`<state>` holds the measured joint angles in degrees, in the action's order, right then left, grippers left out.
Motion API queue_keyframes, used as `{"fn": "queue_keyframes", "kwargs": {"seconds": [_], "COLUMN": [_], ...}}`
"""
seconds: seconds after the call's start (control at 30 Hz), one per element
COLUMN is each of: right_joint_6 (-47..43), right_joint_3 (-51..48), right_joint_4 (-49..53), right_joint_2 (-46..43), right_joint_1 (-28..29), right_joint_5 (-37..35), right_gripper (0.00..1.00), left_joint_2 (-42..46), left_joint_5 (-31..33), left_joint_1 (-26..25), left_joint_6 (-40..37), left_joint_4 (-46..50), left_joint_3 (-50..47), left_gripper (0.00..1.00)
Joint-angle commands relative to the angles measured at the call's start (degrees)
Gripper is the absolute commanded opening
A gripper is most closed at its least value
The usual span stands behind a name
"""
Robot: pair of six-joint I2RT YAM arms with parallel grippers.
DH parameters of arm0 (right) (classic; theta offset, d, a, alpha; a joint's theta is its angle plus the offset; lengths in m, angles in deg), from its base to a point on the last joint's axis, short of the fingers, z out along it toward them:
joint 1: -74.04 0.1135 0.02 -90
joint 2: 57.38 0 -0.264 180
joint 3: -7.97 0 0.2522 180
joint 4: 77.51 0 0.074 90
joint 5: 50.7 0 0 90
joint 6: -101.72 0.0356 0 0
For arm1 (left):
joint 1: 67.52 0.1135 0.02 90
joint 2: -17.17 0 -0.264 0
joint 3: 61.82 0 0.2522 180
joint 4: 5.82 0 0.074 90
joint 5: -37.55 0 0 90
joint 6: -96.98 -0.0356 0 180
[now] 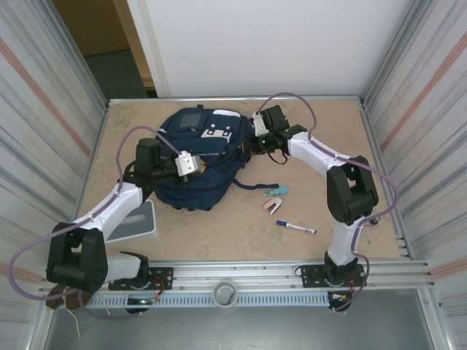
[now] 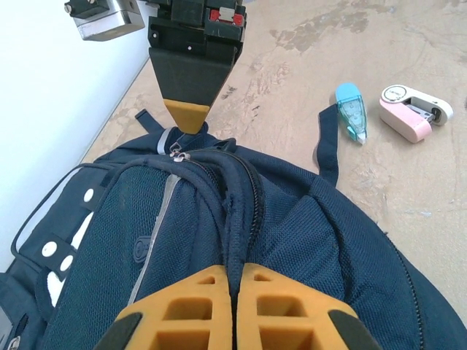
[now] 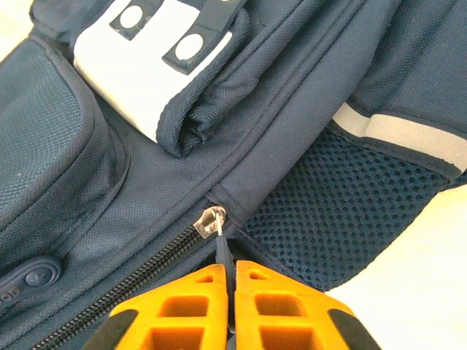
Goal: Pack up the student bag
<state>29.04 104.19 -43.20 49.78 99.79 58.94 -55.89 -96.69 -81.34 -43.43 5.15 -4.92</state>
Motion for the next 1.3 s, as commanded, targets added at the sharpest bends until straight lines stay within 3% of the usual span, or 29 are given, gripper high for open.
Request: {"fn": "queue_keyframes", "kwargs": {"seconds": [0.0, 0.07, 0.23, 0.43, 0.5, 0.57, 0.67, 0.77, 1.03, 1.27], "right_joint_6": [-1.5, 1.3, 9.1, 14.8, 15.8, 16.1, 15.4, 15.1, 17.6, 20.4], "right_joint_3": [-3.1, -4.5, -0.2, 10.4, 13.6, 15.4, 15.2, 9.3, -12.2, -21.6], "right_joint_4": [0.3, -2.6, -5.5, -8.9, -8.1, -7.7, -6.1, -7.6, -17.2, -21.7], "right_joint_2": [-3.8, -3.6, 3.7, 15.7, 18.8, 20.5, 19.3, 13.5, -3.1, -9.3], "right_joint_1": [-4.5, -6.7, -10.1, -9.3, -9.1, -9.0, -9.9, -11.9, -14.0, -9.0], "right_joint_5": [3.2, 5.9, 4.6, 10.9, 11.9, 12.7, 11.7, 9.6, 3.2, -1.0], "right_gripper": [0.24, 0.36, 0.59, 0.69, 0.64, 0.47, 0.14, 0.0, 0.0, 0.0], "left_joint_2": [1.5, 1.5, 0.8, -1.0, -1.7, -2.4, -3.0, -4.0, -9.6, -10.1], "left_joint_5": [-6.6, -6.9, -6.8, -6.4, -6.3, -6.2, -5.1, -2.7, 8.0, 17.8], "left_joint_1": [0.6, 0.6, 0.1, -0.9, -1.2, -1.3, -1.3, -1.0, 0.3, 2.6], "left_joint_6": [1.6, 1.7, 2.4, 2.5, 2.8, 3.0, 3.7, 6.4, 11.6, 22.0], "left_joint_4": [-4.1, -4.2, -4.8, -5.0, -5.2, -5.4, -5.9, -5.3, -2.8, -3.1], "left_joint_3": [0.9, 0.9, 1.0, 1.6, 1.9, 2.2, 2.4, 3.6, 8.0, 8.9], "left_gripper": [0.01, 0.01, 0.01, 0.01, 0.01, 0.02, 0.02, 0.04, 0.08, 0.16]}}
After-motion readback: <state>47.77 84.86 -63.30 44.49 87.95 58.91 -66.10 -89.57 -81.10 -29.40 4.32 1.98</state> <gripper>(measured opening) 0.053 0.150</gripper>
